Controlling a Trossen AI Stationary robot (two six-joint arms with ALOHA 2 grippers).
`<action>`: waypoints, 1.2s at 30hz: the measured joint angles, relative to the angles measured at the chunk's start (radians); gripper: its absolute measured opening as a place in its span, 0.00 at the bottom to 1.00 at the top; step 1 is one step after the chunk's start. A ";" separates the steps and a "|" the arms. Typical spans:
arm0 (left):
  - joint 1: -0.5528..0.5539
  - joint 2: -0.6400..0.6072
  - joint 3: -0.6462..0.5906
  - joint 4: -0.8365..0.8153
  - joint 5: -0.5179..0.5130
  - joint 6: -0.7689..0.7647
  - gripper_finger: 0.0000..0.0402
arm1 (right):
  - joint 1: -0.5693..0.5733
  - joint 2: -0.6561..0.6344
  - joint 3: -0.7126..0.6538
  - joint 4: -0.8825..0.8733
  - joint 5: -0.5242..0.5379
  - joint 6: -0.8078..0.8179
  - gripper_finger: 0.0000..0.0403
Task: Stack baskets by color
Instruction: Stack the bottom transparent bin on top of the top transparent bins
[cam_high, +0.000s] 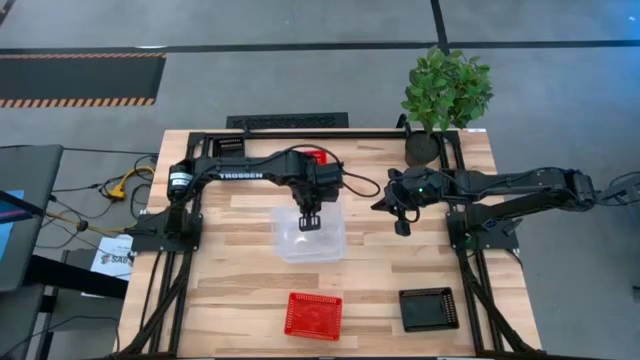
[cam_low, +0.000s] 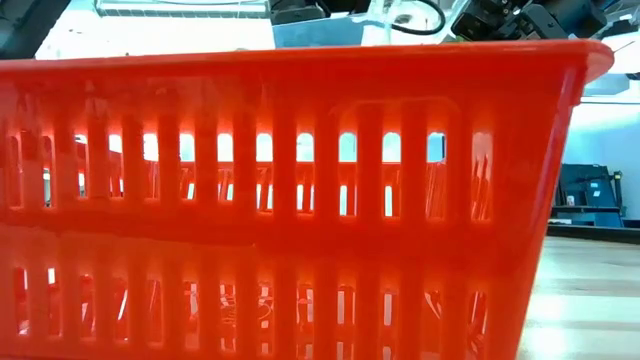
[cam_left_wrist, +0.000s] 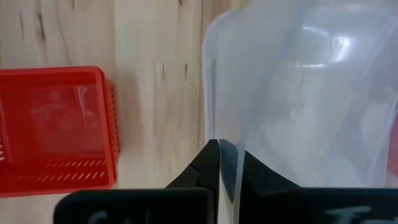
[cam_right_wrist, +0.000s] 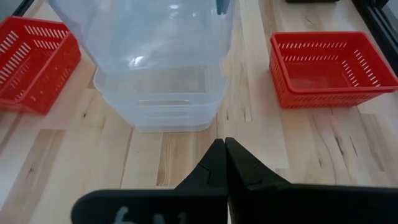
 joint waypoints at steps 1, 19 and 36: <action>-0.001 0.000 0.000 -0.002 0.000 0.001 0.00 | 0.000 0.000 0.000 0.000 0.000 0.000 0.01; -0.022 0.000 0.000 -0.002 -0.051 0.019 0.37 | 0.000 0.000 0.000 -0.001 0.000 0.007 0.01; -0.024 0.000 0.011 -0.025 -0.066 0.046 0.24 | 0.000 0.000 0.000 -0.001 0.000 0.008 0.01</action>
